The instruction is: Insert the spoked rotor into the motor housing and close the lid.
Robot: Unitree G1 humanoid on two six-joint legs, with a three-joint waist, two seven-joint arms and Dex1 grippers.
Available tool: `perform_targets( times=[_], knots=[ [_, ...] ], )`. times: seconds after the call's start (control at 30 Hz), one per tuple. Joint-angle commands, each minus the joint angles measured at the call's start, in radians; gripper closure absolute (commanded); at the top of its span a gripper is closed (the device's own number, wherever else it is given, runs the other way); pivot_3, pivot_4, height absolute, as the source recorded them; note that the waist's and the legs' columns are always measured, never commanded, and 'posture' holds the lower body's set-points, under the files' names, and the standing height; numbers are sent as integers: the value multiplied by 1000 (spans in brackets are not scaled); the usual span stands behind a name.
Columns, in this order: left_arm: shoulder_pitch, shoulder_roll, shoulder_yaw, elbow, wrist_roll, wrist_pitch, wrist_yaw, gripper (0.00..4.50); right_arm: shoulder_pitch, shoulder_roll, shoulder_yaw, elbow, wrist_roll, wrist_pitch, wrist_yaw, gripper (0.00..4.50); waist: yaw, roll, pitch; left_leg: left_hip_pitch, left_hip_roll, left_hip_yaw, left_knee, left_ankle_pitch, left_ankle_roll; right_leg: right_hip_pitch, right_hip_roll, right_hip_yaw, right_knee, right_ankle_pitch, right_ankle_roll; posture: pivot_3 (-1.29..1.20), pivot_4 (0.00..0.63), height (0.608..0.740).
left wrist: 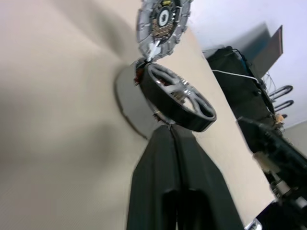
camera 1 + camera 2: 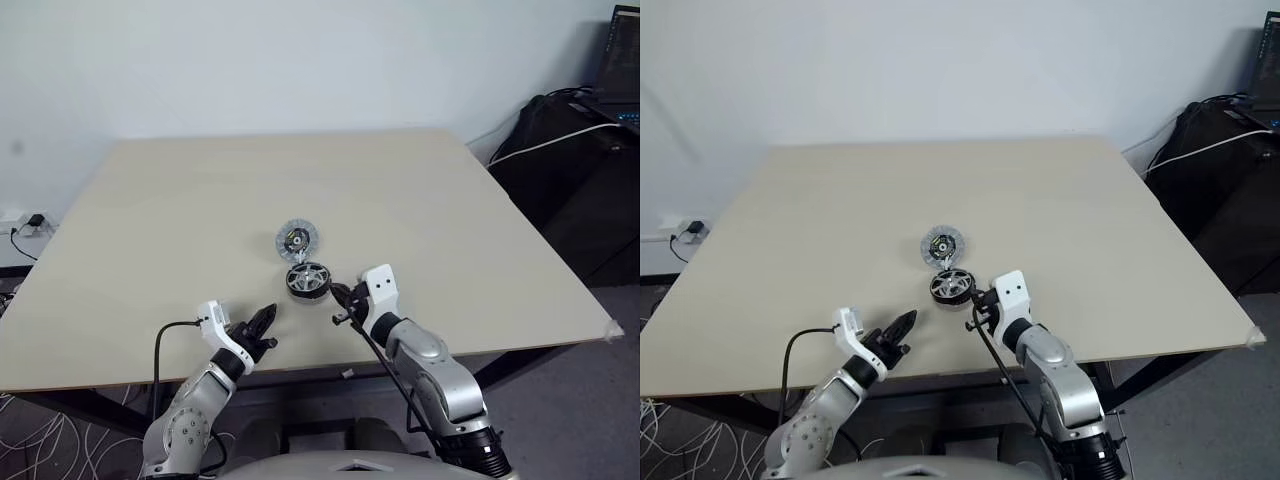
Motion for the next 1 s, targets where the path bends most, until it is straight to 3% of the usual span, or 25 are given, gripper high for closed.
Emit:
perform_targets(
  times=[0.03, 0.13, 0.27, 1.0],
  knots=[
    [6, -10, -13, -42, 105, -151, -14, 4459, -21, 11, 0, -10, 17, -16, 8, 4500, 0, 0, 0, 0, 0, 0, 0, 0, 0, 0, 0, 0, 0, 0, 0, 0, 0, 740],
    [14, -3, -59, -6, 270, -331, -18, 4459, -30, 19, 1, -9, 35, -15, 23, 4500, 1, 1, 0, 0, 0, 0, 0, 0, 0, 0, 0, 0, 0, 0, 0, 0, 0, 740],
    [22, 1, -98, 48, 368, -418, -18, 4459, -44, 10, 18, -9, 43, 51, 34, 4500, 1, 2, 0, 0, 0, 0, 0, 0, 0, 0, 0, 0, 0, 0, 0, 0, 0, 740],
    [12, -17, -94, 67, 342, -399, -45, 4459, -163, 21, 40, 124, 37, 121, 19, 4500, 0, 2, 1, 0, 0, 0, 0, 0, 1, 0, 0, 0, 0, 1, 0, 0, 0, 740]
  ],
)
